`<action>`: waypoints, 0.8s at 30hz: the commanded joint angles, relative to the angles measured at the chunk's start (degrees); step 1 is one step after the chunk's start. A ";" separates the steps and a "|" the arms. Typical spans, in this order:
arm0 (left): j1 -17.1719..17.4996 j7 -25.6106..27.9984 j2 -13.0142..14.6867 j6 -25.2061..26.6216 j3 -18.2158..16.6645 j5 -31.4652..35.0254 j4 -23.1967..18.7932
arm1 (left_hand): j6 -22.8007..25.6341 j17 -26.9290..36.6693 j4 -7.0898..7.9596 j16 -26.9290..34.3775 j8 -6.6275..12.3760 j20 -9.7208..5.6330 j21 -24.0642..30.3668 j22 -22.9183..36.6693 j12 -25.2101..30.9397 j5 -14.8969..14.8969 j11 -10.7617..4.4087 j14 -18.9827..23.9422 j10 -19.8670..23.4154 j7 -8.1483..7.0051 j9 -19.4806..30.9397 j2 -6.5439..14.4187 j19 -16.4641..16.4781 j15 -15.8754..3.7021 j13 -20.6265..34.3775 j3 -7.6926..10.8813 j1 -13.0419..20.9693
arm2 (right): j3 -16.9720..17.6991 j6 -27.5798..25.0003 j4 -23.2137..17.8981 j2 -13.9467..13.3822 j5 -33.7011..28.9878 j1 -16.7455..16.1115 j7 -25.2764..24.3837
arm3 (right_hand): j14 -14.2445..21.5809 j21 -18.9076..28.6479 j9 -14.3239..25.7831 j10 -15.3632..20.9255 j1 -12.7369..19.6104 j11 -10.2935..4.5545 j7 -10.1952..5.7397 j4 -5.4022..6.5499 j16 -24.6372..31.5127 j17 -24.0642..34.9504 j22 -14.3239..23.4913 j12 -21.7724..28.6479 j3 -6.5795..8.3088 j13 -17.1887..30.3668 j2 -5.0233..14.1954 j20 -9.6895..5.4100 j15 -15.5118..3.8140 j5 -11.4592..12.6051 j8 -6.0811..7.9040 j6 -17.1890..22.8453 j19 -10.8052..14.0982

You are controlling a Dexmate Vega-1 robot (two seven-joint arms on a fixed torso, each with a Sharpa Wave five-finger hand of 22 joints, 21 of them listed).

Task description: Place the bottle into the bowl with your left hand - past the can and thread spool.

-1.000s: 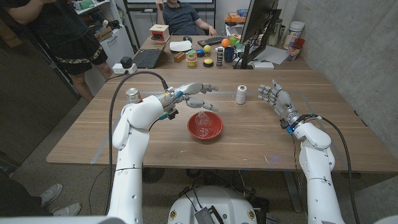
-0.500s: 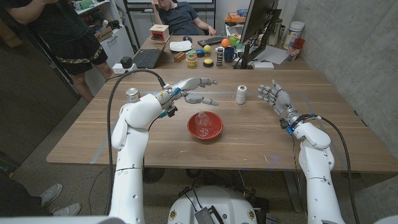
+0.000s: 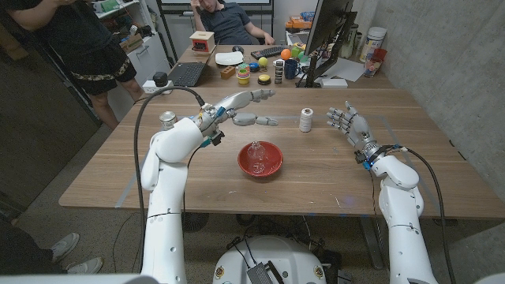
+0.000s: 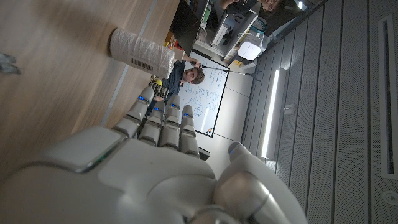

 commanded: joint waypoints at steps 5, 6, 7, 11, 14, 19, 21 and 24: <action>-0.01 0.65 -1.68 -1.17 -1.48 -3.17 -0.57 | -1.49 -0.03 0.94 -0.35 -0.16 0.51 -0.73 0.01 0.01 0.45 0.48 -1.43 -0.97 -0.37 -0.12 -0.08 -1.47 0.35 0.01 -0.20 -1.42 | 0.02 0.29 0.94 -0.08 -0.05 0.56 0.00 | 0.33 -0.18 0.16 0.26 0.03 0.11 0.25 0.09 0.27 0.13 0.15 0.47 -0.38 0.11 -0.49 -0.21 0.13 0.38 0.42 0.28 0.46; 0.02 1.01 -1.78 -1.47 -1.54 -3.07 -0.54 | -1.78 -0.03 1.02 -0.38 -0.18 0.44 -0.81 0.01 -0.01 0.47 0.46 -1.64 -1.08 -0.48 -0.14 -0.10 -1.59 0.46 0.00 -0.22 -1.57 | -0.02 0.28 1.01 -0.13 -0.15 0.62 -0.01 | 0.35 -0.20 0.16 0.26 0.02 0.17 0.29 0.10 0.28 0.13 0.15 0.47 -0.41 0.11 -0.51 -0.19 0.09 0.38 0.43 0.32 0.45; 0.03 0.87 -2.06 -1.21 -1.67 -3.61 -0.49 | -1.87 -0.03 1.06 -0.35 -0.16 0.44 -0.87 0.02 -0.03 0.47 0.56 -1.66 -1.18 -0.53 -0.14 -0.11 -1.71 0.43 0.00 -0.23 -1.67 | -0.02 0.29 1.12 -0.13 -0.08 0.71 0.05 | 0.36 -0.20 0.16 0.25 0.02 0.18 0.30 0.10 0.28 0.13 0.15 0.47 -0.42 0.11 -0.51 -0.21 0.10 0.38 0.43 0.32 0.46; -0.02 0.30 -2.26 -1.46 -1.99 -5.20 -0.29 | -2.61 -0.05 1.46 -0.46 -0.04 0.66 -1.26 0.03 -0.23 0.52 0.76 -2.67 -2.04 -0.85 -0.19 -0.20 -2.38 0.75 -0.03 -0.33 -2.48 | -0.10 0.26 1.31 -0.15 -0.19 0.86 0.09 | 0.39 -0.27 0.16 0.22 -0.01 0.03 0.31 0.12 0.29 0.13 0.15 0.46 -0.54 0.11 -0.56 -0.18 0.09 0.41 0.42 0.31 0.45; 0.08 0.54 -2.93 -1.79 -2.40 -6.87 0.07 | -2.86 -0.05 1.77 -0.58 0.08 0.88 -1.61 0.05 -0.22 0.53 0.89 -3.46 -2.28 -0.93 -0.21 -0.17 -3.11 1.05 -0.05 -0.39 -3.11 | -0.20 0.45 1.67 -0.17 -0.26 1.04 0.16 | 0.39 -0.28 0.16 0.24 -0.02 0.02 0.29 0.14 0.29 0.14 0.15 0.46 -0.60 0.11 -0.58 -0.19 0.12 0.42 0.43 0.33 0.49; 0.08 0.87 -3.61 -2.41 -2.81 -8.00 0.06 | -4.71 -0.08 2.50 -0.54 -0.19 1.14 -2.02 0.10 -0.14 0.54 1.03 -4.66 -2.71 -1.27 -0.25 -0.19 -3.77 1.35 -0.09 -0.55 -4.73 | -0.22 0.56 2.18 -0.13 -0.43 1.34 -0.01 | 0.37 -0.34 0.16 0.17 -0.05 0.06 0.29 0.16 0.28 0.14 0.16 0.43 -0.70 0.11 -0.61 -0.15 0.11 0.44 0.42 0.31 0.49; -0.14 -0.26 -3.87 -1.59 -3.04 -9.87 -0.02 | -6.44 -0.12 2.75 -0.39 -0.46 0.93 -2.28 0.20 -0.07 0.55 1.04 -4.83 -2.89 -1.72 -0.30 -0.30 -4.36 1.43 -0.11 -0.59 -5.41 | -0.27 0.60 2.36 -0.17 -0.46 1.46 0.10 | 0.36 -0.38 0.16 0.15 -0.06 0.04 0.30 0.17 0.28 0.14 0.16 0.42 -0.75 0.11 -0.63 -0.16 0.08 0.45 0.43 0.33 0.46; -0.09 0.10 -4.25 -2.11 -3.23 -10.07 -0.12 | -7.63 -0.14 2.92 -0.26 -0.53 1.02 -2.56 0.29 -0.02 0.56 1.08 -4.88 -3.03 -2.02 -0.34 -0.39 -5.06 1.44 -0.13 -0.62 -5.93 | -0.27 0.77 2.71 -0.14 -0.44 1.70 0.10 | 0.37 -0.41 0.16 0.14 -0.08 0.12 0.34 0.19 0.28 0.14 0.16 0.42 -0.83 0.11 -0.66 -0.17 0.12 0.46 0.41 0.30 0.47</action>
